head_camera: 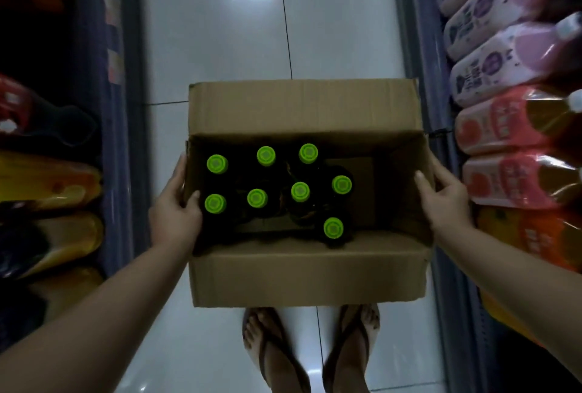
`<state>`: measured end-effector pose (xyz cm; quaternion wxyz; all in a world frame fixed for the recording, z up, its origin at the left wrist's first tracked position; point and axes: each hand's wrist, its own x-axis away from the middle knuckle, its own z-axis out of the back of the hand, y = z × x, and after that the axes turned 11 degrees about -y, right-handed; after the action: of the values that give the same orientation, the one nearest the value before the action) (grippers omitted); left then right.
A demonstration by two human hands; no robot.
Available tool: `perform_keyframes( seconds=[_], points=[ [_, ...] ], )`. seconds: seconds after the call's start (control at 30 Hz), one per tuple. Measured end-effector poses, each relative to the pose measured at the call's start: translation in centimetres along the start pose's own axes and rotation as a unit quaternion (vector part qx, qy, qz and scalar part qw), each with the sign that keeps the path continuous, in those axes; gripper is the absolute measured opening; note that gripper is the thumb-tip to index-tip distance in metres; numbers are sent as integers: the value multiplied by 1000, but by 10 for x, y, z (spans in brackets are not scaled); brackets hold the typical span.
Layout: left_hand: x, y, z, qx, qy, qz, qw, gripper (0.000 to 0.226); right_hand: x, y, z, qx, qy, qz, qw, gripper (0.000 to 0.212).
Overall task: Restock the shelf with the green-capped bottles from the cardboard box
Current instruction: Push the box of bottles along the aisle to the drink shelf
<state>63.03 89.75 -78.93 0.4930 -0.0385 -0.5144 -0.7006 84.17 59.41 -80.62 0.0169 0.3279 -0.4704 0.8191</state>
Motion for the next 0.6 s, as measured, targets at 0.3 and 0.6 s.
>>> perform_keyframes(
  seconds=[0.3,0.6],
  points=[
    [-9,-37,-22,-29,2,4,1000,60,-21,40,-21,10,22,-22,999,45],
    [-8,-30,-17,-7,-29,35,999,62,-15,27,-22,8,0,-66,998,44]
  ],
)
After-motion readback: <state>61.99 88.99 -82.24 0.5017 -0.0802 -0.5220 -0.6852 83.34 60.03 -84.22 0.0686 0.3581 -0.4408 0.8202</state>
